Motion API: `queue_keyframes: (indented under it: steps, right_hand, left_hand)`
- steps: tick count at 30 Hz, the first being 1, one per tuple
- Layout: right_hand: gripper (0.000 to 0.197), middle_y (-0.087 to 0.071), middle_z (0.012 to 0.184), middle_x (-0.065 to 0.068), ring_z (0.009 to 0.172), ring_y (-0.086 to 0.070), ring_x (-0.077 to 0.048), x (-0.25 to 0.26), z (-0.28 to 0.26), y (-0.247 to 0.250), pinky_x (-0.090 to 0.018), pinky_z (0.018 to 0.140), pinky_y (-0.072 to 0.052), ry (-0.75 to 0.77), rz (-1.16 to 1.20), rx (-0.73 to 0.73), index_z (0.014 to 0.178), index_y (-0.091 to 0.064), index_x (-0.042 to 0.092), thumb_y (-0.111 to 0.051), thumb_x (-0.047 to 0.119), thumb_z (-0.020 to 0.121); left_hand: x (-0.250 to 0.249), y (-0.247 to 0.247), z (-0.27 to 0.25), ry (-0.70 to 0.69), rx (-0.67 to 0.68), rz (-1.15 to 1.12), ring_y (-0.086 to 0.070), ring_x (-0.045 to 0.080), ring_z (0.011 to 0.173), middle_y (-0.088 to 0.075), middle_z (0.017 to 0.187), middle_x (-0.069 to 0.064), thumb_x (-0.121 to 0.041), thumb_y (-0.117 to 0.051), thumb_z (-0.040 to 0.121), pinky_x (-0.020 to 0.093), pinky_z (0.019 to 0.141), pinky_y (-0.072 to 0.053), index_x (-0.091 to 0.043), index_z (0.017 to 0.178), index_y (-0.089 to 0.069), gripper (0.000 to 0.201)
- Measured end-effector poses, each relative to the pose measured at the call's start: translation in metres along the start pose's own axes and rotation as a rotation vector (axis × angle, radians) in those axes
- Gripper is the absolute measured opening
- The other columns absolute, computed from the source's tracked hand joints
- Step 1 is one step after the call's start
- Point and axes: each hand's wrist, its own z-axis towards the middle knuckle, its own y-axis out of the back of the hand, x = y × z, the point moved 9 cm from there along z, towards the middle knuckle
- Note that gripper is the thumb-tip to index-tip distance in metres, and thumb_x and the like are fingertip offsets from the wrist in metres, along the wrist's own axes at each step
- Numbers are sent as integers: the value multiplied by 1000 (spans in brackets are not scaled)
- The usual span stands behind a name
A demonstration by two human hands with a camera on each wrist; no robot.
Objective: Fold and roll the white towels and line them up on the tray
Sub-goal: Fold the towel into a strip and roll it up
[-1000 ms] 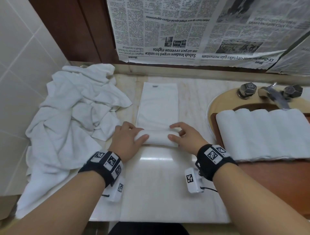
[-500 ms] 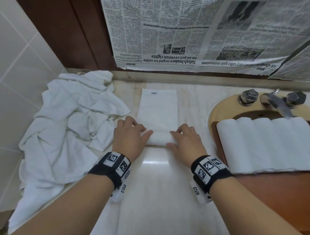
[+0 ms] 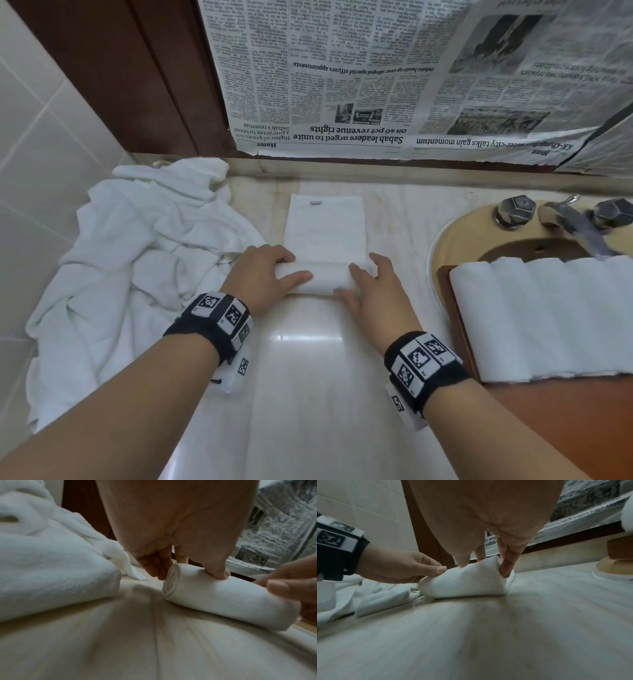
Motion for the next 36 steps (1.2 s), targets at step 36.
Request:
queue_keyframes:
  steps: [36]
  right_hand:
    - [36,-58,108,1,102,-53,-19,-19,110,41,-34,89,-44,45,85,9,116,-60,31,-76,44,86]
  left_hand:
    - [-40,16,69,-90,-162,299,-49,27,115,-61,122,-6,-71,-67,81,44,94,-46,-32,122,-69,57]
